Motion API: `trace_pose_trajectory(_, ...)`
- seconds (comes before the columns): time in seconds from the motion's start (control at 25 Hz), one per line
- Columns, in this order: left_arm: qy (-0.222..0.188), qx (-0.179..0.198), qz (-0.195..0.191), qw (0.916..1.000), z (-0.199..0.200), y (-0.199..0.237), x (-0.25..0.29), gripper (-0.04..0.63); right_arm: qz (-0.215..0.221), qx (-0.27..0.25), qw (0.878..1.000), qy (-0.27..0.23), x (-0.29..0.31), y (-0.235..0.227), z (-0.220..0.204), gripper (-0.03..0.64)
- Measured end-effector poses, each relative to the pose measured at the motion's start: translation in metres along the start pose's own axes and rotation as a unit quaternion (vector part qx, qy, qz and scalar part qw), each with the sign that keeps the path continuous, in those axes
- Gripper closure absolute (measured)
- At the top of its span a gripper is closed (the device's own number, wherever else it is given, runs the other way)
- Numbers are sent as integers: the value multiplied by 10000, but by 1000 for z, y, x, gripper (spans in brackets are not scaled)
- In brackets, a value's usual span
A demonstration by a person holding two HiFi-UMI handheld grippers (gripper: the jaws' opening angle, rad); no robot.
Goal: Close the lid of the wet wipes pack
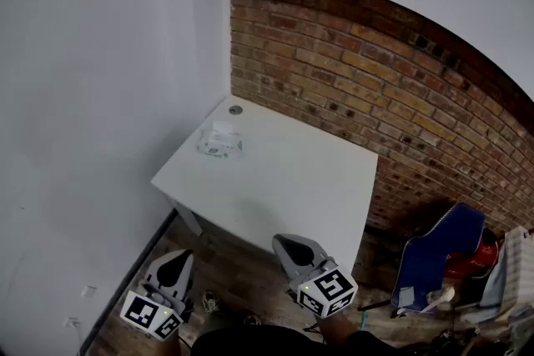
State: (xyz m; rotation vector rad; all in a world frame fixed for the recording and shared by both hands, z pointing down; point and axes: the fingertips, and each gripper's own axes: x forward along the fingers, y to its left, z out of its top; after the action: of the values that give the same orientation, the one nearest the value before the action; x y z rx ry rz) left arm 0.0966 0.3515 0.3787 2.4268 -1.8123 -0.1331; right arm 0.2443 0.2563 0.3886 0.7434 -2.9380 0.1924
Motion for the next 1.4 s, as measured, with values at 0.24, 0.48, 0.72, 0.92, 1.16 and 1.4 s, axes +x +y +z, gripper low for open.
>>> trace_pose_trajectory(0.24, 26, -56, -7, 10000, -1, 8, 5, 597, 13, 133, 9998, -116, 7, -5, 6, 618)
trace_pose_trajectory(0.48, 16, -94, -126, 9999, 3, 26, 17, 597, -134, 104, 9998, -45, 26, -11, 9, 618)
trace_pose_trajectory(0.72, 45, -107, -301, 9995, 10, 54, 26, 597, -279, 167, 9995, -20, 53, -11, 13, 618)
trace_pose_trajectory(0.92, 106, -68, -512, 9986, 17, 84, 31, 597, -410, 193, 9990, 5, 82, -4, 17, 618)
trace_pose_trajectory(1.16, 201, 43, -772, 9968, 29, 125, 32, 597, -634, 203, 9978, -61, 115, 7, 29, 618)
trace_pose_trajectory(1.4, 245, 88, -1058, 9941, 32, 155, 30, 597, -866, 222, 9959, -121, 142, 16, 34, 618)
